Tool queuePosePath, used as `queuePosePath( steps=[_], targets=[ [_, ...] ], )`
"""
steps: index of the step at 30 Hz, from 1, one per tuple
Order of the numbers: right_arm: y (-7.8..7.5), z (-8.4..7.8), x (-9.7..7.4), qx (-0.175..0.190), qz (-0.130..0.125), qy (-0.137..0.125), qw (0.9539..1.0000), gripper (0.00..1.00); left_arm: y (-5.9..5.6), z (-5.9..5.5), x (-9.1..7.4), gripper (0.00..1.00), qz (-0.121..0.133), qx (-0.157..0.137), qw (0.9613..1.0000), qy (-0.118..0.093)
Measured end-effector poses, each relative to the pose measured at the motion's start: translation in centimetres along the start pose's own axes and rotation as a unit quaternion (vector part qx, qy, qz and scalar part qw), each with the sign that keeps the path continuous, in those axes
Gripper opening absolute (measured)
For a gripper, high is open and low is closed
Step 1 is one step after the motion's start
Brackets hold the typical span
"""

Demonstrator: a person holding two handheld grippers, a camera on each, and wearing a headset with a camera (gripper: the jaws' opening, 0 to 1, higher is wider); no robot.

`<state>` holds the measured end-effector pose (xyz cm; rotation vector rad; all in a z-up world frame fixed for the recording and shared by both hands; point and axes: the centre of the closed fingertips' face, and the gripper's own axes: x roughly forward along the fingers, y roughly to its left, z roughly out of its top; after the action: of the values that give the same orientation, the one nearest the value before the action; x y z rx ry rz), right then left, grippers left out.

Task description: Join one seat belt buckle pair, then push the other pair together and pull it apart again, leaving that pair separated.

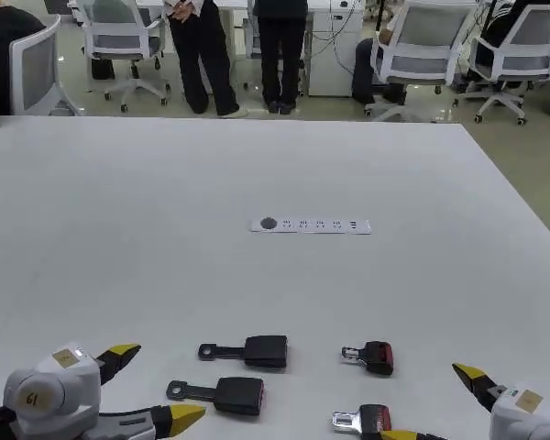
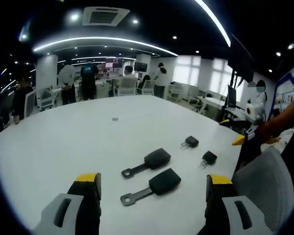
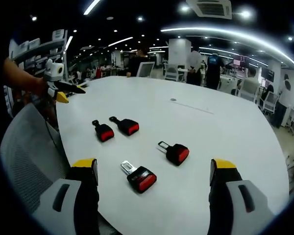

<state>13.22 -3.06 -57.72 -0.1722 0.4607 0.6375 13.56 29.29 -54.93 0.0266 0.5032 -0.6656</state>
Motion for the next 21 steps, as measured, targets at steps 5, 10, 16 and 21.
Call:
queuePosePath(
  steps=[5,10,16,21],
  targets=[
    [-0.06,0.14,-0.03,0.000,-0.001,-0.001,1.0000,0.94,0.31,-0.13,0.00,0.91,0.001,0.002,1.0000,0.001],
    [-0.02,0.07,0.04,0.001,-0.002,-0.001,1.0000,0.94,0.56,-0.22,-0.07,0.91,0.001,0.003,1.0000,0.002],
    [0.25,0.11,-0.06,0.004,-0.002,0.000,1.0000,0.95,0.52,-0.34,-0.09,0.91,0.000,0.004,1.0000,0.003],
    [0.14,-0.03,-0.20,0.003,-0.002,0.002,1.0000,0.95,0.65,-0.39,0.02,0.91,-0.001,0.004,1.0000,0.003]
  ],
)
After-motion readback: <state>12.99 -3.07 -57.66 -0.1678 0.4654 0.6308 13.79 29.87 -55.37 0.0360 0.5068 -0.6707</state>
